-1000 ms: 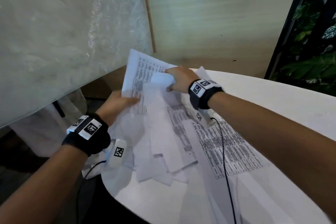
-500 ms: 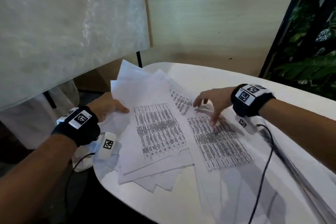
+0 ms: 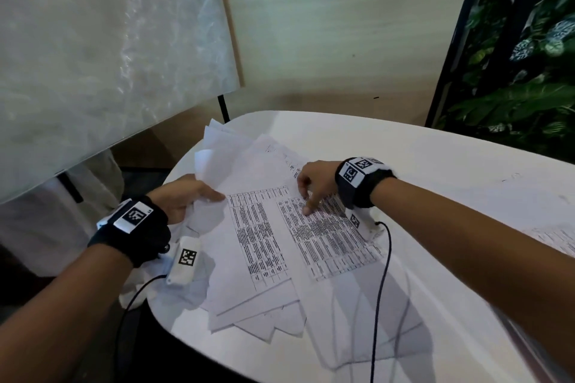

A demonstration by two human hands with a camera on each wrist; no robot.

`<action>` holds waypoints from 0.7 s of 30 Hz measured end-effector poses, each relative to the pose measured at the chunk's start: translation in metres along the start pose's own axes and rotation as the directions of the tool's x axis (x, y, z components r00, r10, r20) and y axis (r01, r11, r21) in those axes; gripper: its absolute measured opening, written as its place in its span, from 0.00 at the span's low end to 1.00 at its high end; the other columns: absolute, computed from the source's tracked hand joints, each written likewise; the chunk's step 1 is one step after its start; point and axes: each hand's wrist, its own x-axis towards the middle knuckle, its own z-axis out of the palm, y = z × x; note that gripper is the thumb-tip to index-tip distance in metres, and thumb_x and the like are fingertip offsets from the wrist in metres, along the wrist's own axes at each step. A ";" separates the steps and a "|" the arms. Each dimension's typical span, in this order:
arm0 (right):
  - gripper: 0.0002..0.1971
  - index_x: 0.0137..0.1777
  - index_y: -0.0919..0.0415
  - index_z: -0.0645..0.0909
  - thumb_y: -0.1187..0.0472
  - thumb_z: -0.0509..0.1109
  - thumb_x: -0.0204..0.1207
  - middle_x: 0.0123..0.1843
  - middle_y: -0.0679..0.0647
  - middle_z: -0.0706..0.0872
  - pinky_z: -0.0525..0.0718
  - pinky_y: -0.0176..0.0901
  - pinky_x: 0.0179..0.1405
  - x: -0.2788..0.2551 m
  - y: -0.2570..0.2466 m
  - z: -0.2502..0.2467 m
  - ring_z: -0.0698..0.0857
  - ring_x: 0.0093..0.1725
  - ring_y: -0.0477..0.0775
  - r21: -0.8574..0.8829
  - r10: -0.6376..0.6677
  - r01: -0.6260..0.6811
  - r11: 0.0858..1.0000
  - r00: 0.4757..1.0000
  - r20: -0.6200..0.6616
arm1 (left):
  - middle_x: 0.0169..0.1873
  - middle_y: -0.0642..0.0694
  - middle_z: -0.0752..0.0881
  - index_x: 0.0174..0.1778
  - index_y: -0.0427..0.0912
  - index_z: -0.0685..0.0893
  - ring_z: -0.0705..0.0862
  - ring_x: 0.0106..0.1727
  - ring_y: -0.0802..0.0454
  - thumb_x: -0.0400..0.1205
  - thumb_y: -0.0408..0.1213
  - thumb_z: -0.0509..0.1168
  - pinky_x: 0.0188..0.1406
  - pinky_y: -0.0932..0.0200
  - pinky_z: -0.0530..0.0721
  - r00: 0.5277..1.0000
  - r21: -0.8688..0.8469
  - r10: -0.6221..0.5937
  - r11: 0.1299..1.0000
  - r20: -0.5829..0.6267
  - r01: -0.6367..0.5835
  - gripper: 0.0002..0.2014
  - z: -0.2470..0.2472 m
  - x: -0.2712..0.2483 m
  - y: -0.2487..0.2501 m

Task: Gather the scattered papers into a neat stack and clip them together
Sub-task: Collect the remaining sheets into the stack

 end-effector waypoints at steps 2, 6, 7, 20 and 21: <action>0.18 0.38 0.50 0.78 0.51 0.86 0.60 0.39 0.44 0.83 0.79 0.41 0.44 0.006 -0.008 -0.001 0.81 0.41 0.47 0.030 0.010 -0.008 1.000 0.999 -0.053 | 0.65 0.28 0.85 0.69 0.30 0.81 0.84 0.63 0.28 0.70 0.26 0.74 0.67 0.37 0.81 1.000 -0.038 -0.015 0.999 0.027 0.016 0.28 0.001 -0.001 -0.003; 0.16 0.40 0.54 0.81 0.59 0.86 0.61 0.42 0.50 0.85 0.82 0.42 0.44 0.021 -0.038 0.007 0.84 0.44 0.53 0.095 0.007 0.018 0.995 0.965 -0.261 | 0.60 0.29 0.88 0.64 0.30 0.85 0.86 0.62 0.29 0.63 0.24 0.79 0.63 0.38 0.85 0.994 -0.040 -0.085 0.995 0.069 0.088 0.30 0.010 0.000 -0.012; 0.15 0.39 0.54 0.81 0.61 0.86 0.61 0.41 0.50 0.85 0.82 0.42 0.43 0.024 -0.048 0.010 0.85 0.43 0.54 0.101 0.005 0.027 0.995 0.954 -0.299 | 0.58 0.29 0.89 0.62 0.29 0.86 0.88 0.56 0.31 0.63 0.24 0.79 0.56 0.41 0.89 0.993 -0.033 -0.096 0.995 0.069 0.098 0.29 0.012 0.001 -0.015; 0.24 0.61 0.60 0.82 0.56 0.83 0.66 0.63 0.58 0.85 0.82 0.47 0.61 -0.029 0.027 -0.037 0.84 0.59 0.58 0.267 0.252 -0.149 0.952 0.877 -0.409 | 0.49 0.31 0.88 0.53 0.28 0.85 0.86 0.51 0.32 0.67 0.13 0.74 0.47 0.49 0.85 0.989 0.063 0.042 0.997 -0.141 -0.034 0.19 -0.004 0.004 -0.019; 0.30 0.66 0.58 0.80 0.54 0.84 0.65 0.67 0.56 0.82 0.81 0.48 0.63 -0.041 0.050 -0.041 0.83 0.64 0.58 0.201 0.311 -0.258 0.945 0.900 -0.306 | 0.49 0.31 0.88 0.52 0.29 0.85 0.85 0.54 0.31 0.67 0.12 0.73 0.48 0.49 0.84 0.988 0.067 0.053 0.997 -0.142 -0.044 0.19 -0.008 0.003 -0.018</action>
